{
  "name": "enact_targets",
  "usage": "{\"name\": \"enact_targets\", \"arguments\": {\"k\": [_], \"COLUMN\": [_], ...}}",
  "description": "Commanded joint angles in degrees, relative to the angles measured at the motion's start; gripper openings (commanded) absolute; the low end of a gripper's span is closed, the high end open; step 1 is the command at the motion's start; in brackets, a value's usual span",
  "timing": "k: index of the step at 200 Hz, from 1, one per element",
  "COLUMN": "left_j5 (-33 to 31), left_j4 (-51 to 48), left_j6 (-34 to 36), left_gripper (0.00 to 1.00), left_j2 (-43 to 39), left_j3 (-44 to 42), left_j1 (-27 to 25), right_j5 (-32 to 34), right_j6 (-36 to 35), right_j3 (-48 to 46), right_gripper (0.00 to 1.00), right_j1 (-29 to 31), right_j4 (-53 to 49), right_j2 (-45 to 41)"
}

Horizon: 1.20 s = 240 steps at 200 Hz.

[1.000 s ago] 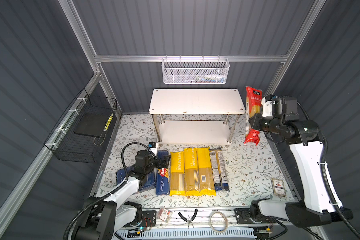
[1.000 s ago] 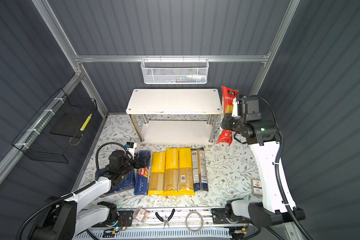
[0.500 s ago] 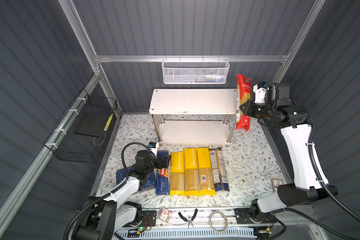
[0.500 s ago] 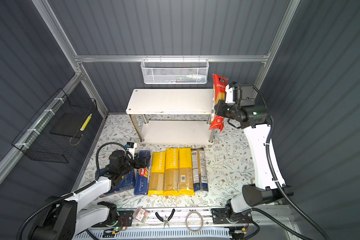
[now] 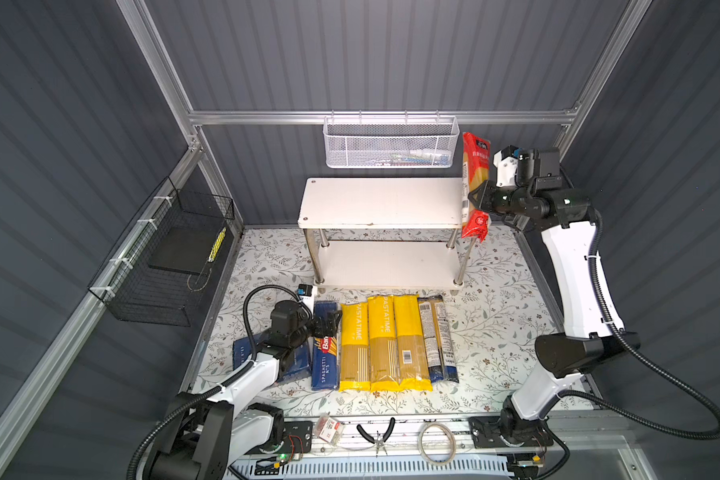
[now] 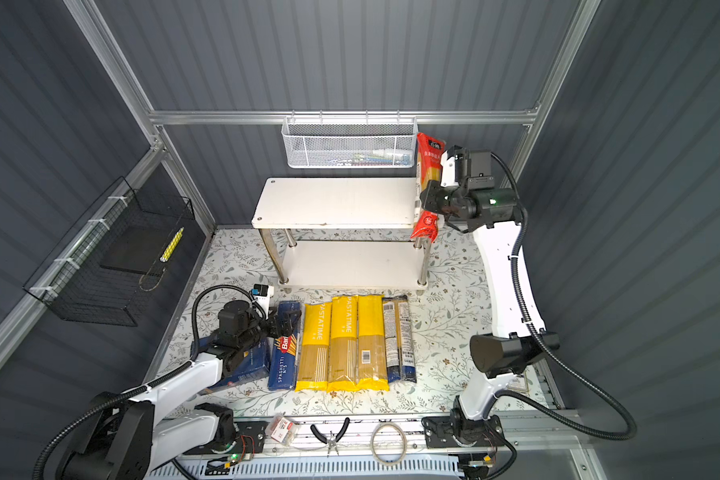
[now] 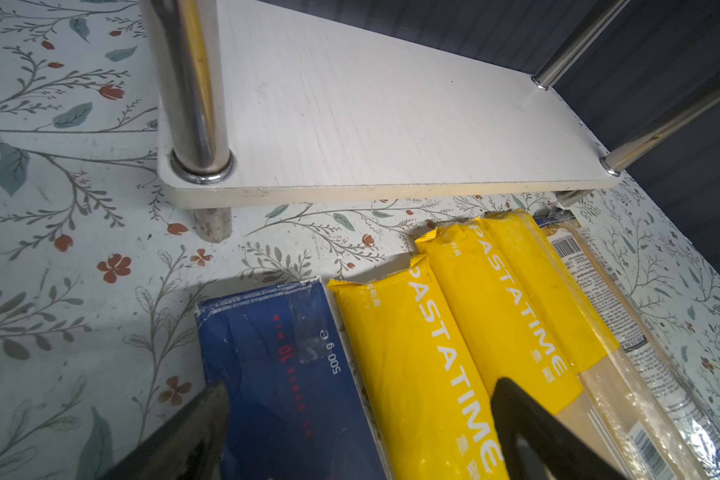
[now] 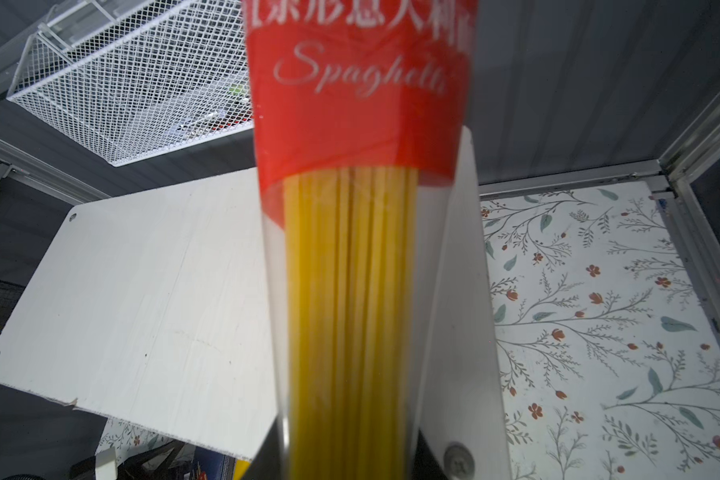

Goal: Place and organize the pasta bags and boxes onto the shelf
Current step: 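Carry the red spaghetti bag with the right gripper toward the top shelf, then set the red spaghetti bag upright on the top shelf and release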

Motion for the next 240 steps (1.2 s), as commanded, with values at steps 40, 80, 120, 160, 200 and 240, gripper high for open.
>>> {"name": "enact_targets", "arguments": {"k": [40,80,120,160,200,240], "left_j5": [0.3,0.2,0.2,0.1,-0.3,-0.3], "left_j4": [-0.8,-0.8,-0.9,-0.7,-0.5,-0.5], "left_j6": [1.2,1.1,1.1,1.2,1.2,1.2], "left_gripper": [0.99,0.99,0.99,0.99,0.99,0.99], "left_j2": [0.0,0.0,-0.1,-0.1,-0.5,-0.2], "left_j3": [1.4,1.5,1.4,1.3,1.1,1.2], "left_j1": [0.0,0.0,0.0,0.0,0.0,0.0], "right_j5": [2.8,4.2,4.9,6.9,6.4,5.9], "right_j6": [-2.9,-2.4,-1.6,-1.8,-2.2,-2.8], "right_j3": [3.0,0.7,-2.4,-3.3,-2.0,0.1], "right_gripper": [0.28,0.30,0.33,0.37,0.41,0.46], "right_j1": [0.2,0.1,0.1,0.1,0.1,0.1], "right_j4": [4.6,4.7,6.5,6.0,5.9,4.3], "right_j2": [1.0,0.9,-0.1,-0.8,-1.4,-1.3]}}
